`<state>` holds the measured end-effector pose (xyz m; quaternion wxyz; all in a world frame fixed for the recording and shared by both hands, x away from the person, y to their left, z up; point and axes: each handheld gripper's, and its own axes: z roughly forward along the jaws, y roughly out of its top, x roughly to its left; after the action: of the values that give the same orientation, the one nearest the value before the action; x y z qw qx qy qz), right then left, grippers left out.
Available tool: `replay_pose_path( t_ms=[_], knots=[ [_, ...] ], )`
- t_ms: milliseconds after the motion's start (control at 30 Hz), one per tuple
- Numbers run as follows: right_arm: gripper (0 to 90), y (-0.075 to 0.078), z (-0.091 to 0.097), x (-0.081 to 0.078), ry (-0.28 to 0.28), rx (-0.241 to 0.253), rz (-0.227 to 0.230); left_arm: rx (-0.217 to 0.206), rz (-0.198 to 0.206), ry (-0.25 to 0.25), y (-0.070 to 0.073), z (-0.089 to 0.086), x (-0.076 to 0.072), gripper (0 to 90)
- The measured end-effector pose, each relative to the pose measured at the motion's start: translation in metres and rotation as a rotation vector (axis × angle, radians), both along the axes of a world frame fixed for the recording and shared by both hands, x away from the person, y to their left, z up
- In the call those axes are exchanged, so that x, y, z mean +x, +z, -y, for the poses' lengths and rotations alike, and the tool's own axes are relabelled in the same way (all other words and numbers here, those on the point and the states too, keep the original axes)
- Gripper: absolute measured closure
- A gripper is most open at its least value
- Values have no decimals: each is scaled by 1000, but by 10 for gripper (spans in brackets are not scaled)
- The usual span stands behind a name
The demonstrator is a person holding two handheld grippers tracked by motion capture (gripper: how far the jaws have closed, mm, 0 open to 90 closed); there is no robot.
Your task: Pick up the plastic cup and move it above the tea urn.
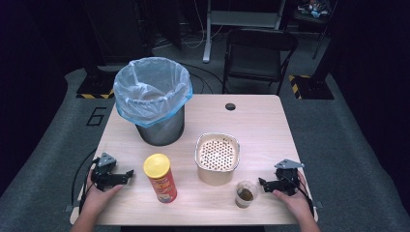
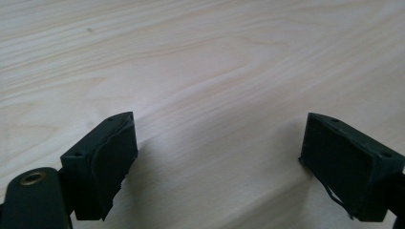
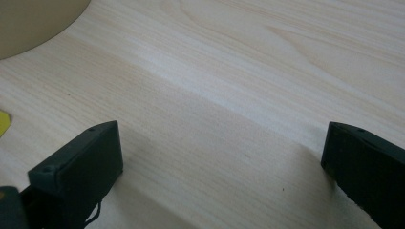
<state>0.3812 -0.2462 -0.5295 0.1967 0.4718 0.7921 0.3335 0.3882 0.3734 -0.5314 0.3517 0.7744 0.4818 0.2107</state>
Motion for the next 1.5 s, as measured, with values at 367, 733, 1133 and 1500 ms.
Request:
replay_pose_path(
  t_ms=[367,733,1133,1500],
  knots=[
    [0,0,0,-3,-3,4,-1,6,-6,-7,1,1,-1,118],
    [38,1,1,-6,1,10,7,0,-1,-6,0,2,-3,121],
    [330,9,9,-14,-49,41,6,-1,-1,-1,0,3,-3,123],
    [303,53,-3,-34,84,135,23,-1,-1,-1,0,3,-3,123]
  ],
)
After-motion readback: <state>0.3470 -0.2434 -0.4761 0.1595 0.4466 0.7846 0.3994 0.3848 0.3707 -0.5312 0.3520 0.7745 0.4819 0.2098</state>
